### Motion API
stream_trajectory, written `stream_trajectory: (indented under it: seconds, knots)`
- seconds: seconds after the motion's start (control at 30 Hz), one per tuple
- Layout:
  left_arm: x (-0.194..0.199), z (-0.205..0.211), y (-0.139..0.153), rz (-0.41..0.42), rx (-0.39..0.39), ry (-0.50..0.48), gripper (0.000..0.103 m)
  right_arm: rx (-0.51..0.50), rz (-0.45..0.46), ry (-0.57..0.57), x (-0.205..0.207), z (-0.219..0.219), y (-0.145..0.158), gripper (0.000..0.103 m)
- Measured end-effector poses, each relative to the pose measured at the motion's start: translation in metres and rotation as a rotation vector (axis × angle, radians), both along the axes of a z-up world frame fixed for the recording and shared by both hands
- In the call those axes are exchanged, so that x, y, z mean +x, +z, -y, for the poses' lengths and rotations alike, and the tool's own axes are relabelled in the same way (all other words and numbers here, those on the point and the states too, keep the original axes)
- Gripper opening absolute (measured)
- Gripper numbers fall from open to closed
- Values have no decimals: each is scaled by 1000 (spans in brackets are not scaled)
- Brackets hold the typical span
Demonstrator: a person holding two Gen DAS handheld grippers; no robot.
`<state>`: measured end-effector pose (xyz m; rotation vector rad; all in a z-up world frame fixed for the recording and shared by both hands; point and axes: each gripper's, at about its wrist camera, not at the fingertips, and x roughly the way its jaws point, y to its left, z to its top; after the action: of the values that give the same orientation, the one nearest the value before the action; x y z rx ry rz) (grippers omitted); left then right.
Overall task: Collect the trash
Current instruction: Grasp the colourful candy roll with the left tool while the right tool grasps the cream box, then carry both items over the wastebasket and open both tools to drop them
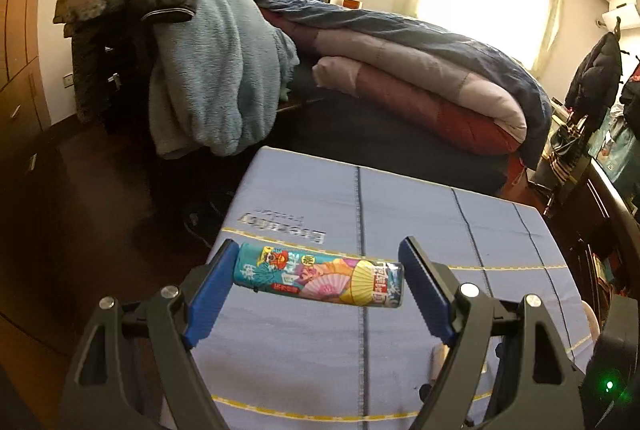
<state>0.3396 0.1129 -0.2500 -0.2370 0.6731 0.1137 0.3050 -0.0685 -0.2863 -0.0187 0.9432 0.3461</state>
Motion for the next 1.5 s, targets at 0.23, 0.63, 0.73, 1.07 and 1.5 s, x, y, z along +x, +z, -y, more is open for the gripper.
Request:
stream_trajectory:
  seconds: [0.23,0.63,0.73,1.07,1.5]
  knots:
    - [-2,-6,1,3,1,-1,81,-79,-19,2,5,-17,-10,70]
    - [-7,30,14,21,10,-60,81,-47,-11,-5,-10,15,-3,54]
    - [-8,48,20,29,15,-87,81,-36,-7,-27,-17,34,1,54]
    - [-13,125,35,47,30,-198,81,-4,11,-126,-42,113,13,54]
    - [-18,265,37,53,50,-429,81,11,51,-313,-63,231,20,54]
